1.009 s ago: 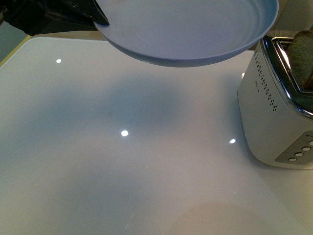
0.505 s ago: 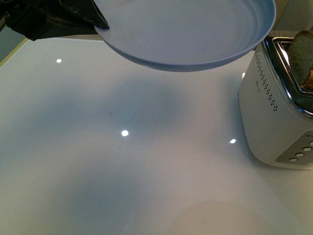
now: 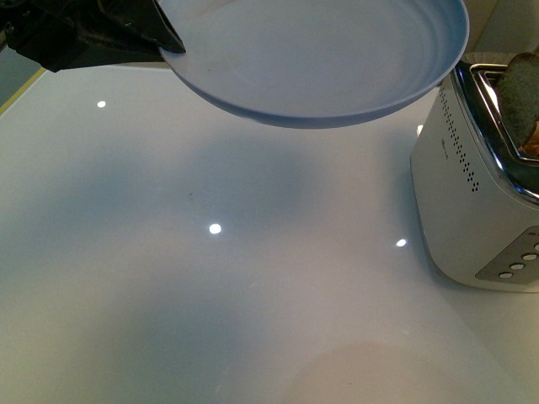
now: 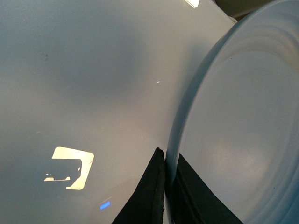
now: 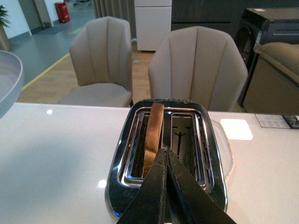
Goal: Left arm holds plate, right arm toasts bread
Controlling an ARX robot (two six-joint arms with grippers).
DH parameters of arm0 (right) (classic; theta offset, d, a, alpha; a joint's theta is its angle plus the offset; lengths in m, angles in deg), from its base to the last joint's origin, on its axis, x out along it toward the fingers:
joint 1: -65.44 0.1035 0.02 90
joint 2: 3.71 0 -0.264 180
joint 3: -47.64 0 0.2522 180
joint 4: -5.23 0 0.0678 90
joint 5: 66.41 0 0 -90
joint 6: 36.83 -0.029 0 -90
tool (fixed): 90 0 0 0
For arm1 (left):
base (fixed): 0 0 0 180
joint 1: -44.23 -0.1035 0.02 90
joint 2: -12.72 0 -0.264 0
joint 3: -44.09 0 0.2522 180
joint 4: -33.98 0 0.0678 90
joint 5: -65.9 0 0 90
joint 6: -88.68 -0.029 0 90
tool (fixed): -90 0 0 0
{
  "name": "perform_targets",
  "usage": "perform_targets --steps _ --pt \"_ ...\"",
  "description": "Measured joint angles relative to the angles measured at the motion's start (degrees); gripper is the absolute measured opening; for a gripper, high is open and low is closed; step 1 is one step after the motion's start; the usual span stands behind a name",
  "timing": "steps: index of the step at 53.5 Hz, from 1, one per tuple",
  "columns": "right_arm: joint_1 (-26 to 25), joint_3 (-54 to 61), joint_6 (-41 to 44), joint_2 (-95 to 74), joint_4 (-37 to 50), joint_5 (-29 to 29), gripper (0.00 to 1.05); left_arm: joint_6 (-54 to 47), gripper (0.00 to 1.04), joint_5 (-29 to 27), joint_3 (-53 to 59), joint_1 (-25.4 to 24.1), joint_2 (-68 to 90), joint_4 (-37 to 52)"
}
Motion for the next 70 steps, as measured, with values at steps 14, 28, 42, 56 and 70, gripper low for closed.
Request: perform_targets --steps 14,28,42,56,70 --pt "0.0 0.7 0.0 11.4 -9.6 0.0 0.02 -0.2 0.03 -0.4 0.0 0.2 0.0 -0.5" --pt "0.0 0.7 0.0 21.2 -18.7 0.0 0.02 -0.2 0.03 -0.5 -0.1 0.2 0.0 -0.7" --pt "0.0 0.7 0.0 29.7 -26.8 0.0 0.02 -0.2 0.03 -0.5 -0.1 0.2 0.0 -0.7" --pt "0.0 0.7 0.0 37.9 -34.9 0.0 0.02 -0.3 0.03 -0.4 -0.1 0.3 0.0 -0.7" --pt "0.0 0.7 0.0 48.5 -46.2 0.0 0.02 -0.3 0.03 -0.5 -0.1 0.4 0.0 -0.7"
